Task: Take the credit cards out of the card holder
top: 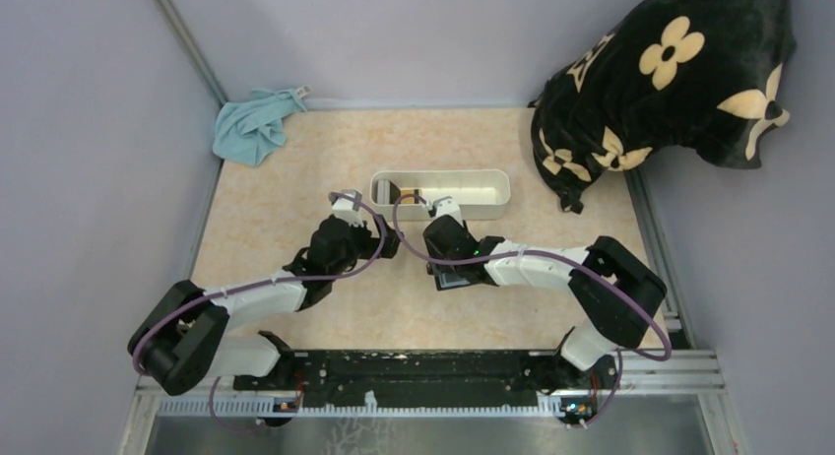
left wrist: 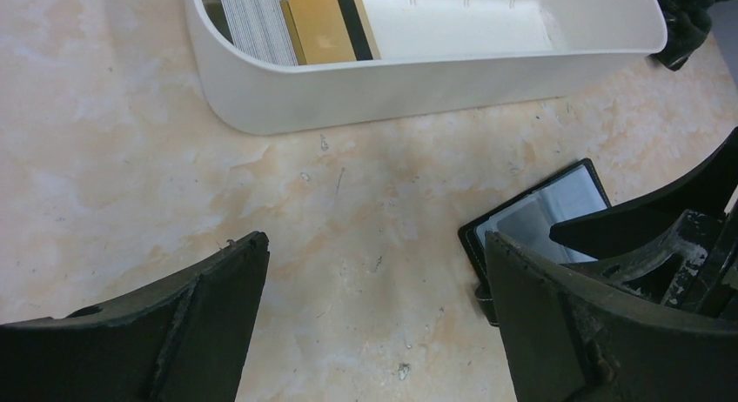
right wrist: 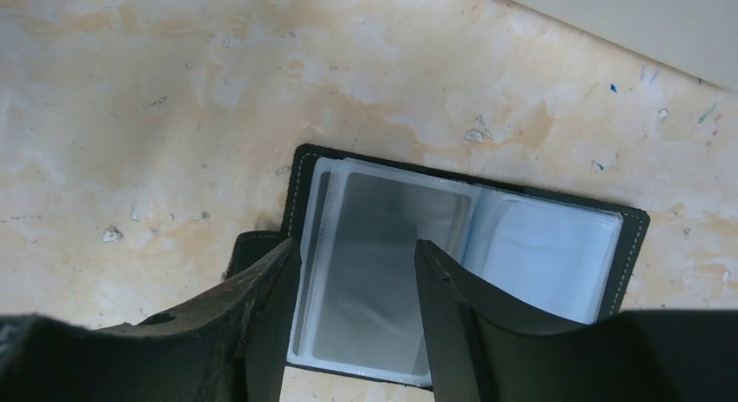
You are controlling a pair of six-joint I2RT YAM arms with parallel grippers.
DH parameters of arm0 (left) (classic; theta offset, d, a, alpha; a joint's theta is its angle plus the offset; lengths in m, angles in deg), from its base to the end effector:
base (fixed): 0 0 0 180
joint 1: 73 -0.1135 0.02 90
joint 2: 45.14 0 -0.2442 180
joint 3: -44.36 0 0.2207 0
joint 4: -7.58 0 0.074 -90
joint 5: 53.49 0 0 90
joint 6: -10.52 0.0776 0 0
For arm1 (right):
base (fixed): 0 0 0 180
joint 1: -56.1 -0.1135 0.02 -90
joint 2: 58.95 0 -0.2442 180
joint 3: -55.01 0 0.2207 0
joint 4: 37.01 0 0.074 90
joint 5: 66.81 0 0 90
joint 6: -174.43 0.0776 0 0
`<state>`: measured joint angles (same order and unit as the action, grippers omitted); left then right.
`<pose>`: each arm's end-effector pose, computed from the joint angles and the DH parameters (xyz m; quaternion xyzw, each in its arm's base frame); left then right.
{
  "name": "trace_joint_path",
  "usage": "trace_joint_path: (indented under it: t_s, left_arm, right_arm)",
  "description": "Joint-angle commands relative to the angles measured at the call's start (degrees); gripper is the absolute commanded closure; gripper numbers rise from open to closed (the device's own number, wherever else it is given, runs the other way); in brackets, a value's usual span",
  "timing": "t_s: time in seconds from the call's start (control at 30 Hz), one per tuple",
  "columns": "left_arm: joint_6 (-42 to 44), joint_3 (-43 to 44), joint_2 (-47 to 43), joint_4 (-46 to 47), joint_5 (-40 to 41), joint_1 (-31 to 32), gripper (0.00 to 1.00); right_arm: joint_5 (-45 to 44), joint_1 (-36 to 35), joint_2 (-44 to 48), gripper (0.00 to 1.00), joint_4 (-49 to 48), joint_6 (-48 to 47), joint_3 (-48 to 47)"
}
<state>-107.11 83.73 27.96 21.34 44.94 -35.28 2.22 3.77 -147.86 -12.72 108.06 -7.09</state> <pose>0.2239 -0.1588 0.1731 0.0298 0.8173 -0.2583 0.5142 0.2079 0.2239 0.1441 -0.1711 0.9133 0.0662 0.3637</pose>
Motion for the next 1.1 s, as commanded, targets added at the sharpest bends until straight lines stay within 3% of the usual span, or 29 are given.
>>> trace_joint_path:
  t_s: [0.0,0.2,0.43,0.63,0.87,1.07]
  left_arm:
    - [1.0,-1.01,-1.35,1.87,0.2,-0.36,0.01]
    - [1.01,-1.34,-1.21,2.78,-0.75,-0.45,0.01]
    - [1.27,-1.9,-1.21,2.98,-0.78,-0.45,0.01]
    - [1.43,-1.89,-1.05,3.0,-0.97,-0.45,0.01]
    - [1.43,-1.93,-0.76,3.13,-1.25,-0.45,0.01]
    - [1.45,-1.98,-0.65,3.24,-1.78,-0.45,0.01]
  right_arm:
    - [-4.11,-0.43,-0.59,0.49,1.42,0.27,-1.77]
    - [-3.65,-0.91,-1.08,0.48,1.44,0.53,-0.97]
    - [-3.33,-1.32,-1.48,0.35,1.36,0.93,-0.7]
    - [-4.5,-1.69,-2.47,0.34,3.09,0.87,-0.78]
    - [-4.18,-1.63,-1.44,0.53,2.32,3.22,1.07]
    - [-3.25,-1.63,0.0,0.61,1.05,4.71,2.0]
